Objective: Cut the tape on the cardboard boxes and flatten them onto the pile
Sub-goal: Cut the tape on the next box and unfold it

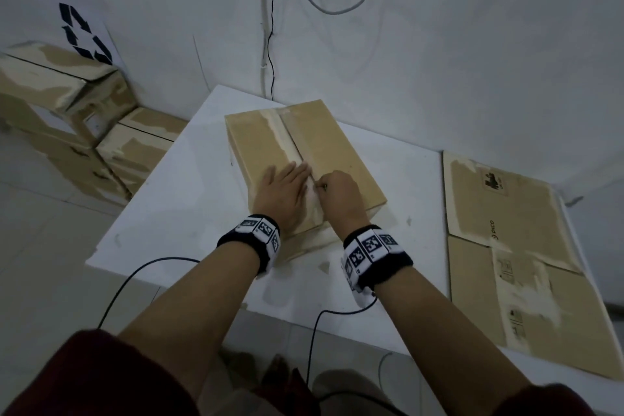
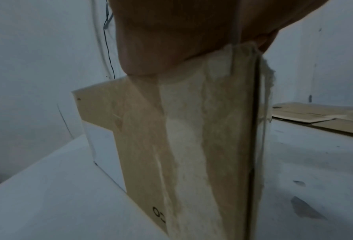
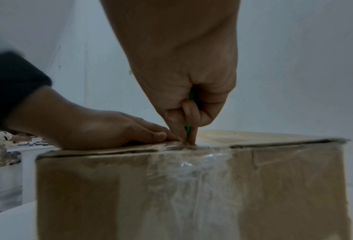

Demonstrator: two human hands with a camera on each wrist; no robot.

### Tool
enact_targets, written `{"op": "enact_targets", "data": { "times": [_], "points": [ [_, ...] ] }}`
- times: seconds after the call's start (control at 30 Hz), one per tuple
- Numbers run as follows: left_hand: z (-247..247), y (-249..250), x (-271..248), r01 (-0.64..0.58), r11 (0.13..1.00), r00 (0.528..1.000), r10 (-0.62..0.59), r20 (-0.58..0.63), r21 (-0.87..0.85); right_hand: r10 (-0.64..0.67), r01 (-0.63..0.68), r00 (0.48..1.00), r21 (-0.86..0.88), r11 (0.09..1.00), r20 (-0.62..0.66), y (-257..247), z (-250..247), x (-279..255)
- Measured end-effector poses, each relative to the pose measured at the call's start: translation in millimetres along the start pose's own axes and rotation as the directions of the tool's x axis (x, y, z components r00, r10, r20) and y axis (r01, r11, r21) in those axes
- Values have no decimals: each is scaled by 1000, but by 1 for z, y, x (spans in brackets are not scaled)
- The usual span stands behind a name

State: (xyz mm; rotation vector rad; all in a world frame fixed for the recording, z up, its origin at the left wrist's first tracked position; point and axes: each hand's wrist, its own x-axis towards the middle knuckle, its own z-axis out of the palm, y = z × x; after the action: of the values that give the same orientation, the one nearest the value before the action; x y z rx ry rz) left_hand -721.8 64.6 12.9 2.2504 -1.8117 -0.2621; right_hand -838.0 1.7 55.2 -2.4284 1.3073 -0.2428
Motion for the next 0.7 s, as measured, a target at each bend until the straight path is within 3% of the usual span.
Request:
{"op": "enact_targets", "data": {
  "times": [0.23, 0.33, 0.4, 0.5, 0.57, 0.7],
  "points": [
    [2, -2, 1, -4, 999, 1000, 5, -14, 32, 62, -62, 998, 51, 997, 8, 20, 2, -57],
    [5, -2, 1, -11, 1000, 999, 12, -49, 4, 21, -18, 998, 49, 999, -61, 29, 5, -76],
    [4, -3, 0, -54, 997, 994, 48, -101, -59, -21, 30, 991, 68, 997, -132, 36, 7, -83],
    [0, -1, -2, -219, 972, 965, 203, -167, -86, -58, 64, 982, 30, 997, -179, 44, 12, -83],
    [-3, 3, -1, -301, 952, 946, 290, -146, -60, -40, 47, 976, 27, 999, -213, 49, 11, -78],
    [-21, 17, 16, -300, 953, 954, 298, 37, 39, 27, -20, 972, 32, 999, -233, 65, -7, -56]
  ]
}}
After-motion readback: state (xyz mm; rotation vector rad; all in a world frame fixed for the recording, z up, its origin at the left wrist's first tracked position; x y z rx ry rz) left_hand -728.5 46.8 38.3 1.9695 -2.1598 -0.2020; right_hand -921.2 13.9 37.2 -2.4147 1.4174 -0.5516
